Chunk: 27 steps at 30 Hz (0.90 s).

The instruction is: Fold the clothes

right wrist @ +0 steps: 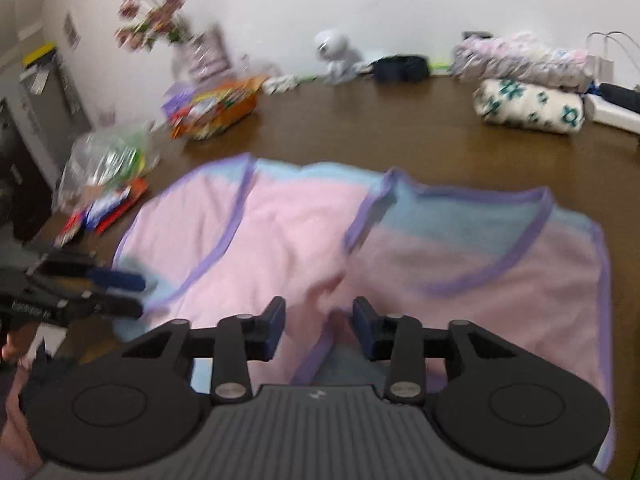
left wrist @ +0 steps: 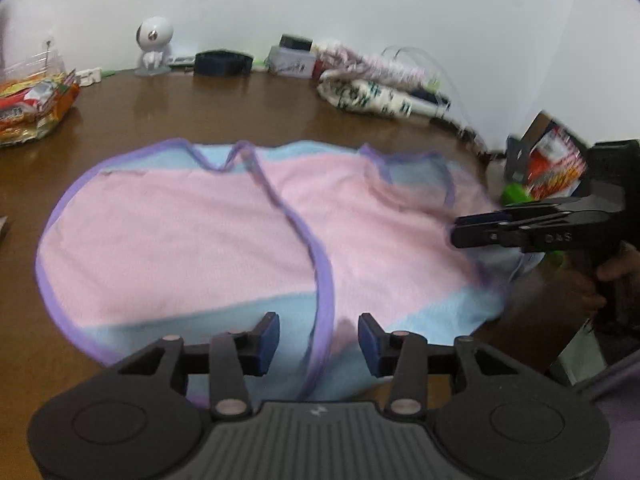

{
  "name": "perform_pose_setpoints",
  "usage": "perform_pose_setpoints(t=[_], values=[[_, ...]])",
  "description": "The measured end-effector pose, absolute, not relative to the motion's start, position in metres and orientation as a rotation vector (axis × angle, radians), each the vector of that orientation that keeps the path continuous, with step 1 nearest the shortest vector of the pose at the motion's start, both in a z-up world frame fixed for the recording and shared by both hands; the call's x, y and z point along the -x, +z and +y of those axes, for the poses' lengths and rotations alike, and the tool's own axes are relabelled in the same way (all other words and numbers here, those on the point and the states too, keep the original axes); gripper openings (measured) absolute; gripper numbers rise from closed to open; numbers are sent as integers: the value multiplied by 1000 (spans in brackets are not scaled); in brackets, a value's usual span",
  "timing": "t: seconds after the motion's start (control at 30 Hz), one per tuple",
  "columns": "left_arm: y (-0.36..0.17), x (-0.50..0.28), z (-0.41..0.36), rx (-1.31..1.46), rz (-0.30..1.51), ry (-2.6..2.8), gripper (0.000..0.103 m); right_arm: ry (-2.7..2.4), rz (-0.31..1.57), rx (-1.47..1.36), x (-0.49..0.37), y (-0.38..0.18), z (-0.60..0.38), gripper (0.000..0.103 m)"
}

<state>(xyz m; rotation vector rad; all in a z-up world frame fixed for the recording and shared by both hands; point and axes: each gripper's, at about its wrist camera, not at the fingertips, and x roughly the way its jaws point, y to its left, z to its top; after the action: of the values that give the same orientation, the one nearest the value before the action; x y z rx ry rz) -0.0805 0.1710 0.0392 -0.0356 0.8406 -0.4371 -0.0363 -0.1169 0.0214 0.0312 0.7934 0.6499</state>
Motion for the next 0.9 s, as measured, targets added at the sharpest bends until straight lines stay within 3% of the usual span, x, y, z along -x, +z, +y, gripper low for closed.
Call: perform_pose_setpoints(t=[0.03, 0.07, 0.3, 0.4, 0.57, 0.73, 0.8, 0.83, 0.87, 0.9], values=[[39, 83, 171, 21, 837, -426, 11, 646, 797, -22, 40, 18, -116, 29], [40, 86, 173, 6, 819, -412, 4, 642, 800, -13, 44, 15, -115, 26], [44, 95, 198, 60, 789, -278, 9, 639, 751, -16, 57, 27, -126, 28], [56, 86, 192, 76, 762, -327, 24, 619, 716, -36, 38, 46, -126, 33], [50, 65, 176, -9, 815, -321, 28, 745, 687, 71, -36, 73, -54, 38], [39, 88, 192, 52, 820, -321, 29, 828, 777, 302, -87, 53, 40, 38], [35, 97, 200, 80, 818, -315, 31, 830, 812, 384, -101, 42, 68, 36], [34, 99, 202, 87, 816, -318, 31, 812, 824, 400, -107, 37, 73, 30], [33, 101, 204, 95, 814, -320, 31, 795, 837, 415, -114, 32, 78, 14], [32, 103, 206, 102, 813, -322, 31, 777, 847, 424, -120, 28, 83, 7]])
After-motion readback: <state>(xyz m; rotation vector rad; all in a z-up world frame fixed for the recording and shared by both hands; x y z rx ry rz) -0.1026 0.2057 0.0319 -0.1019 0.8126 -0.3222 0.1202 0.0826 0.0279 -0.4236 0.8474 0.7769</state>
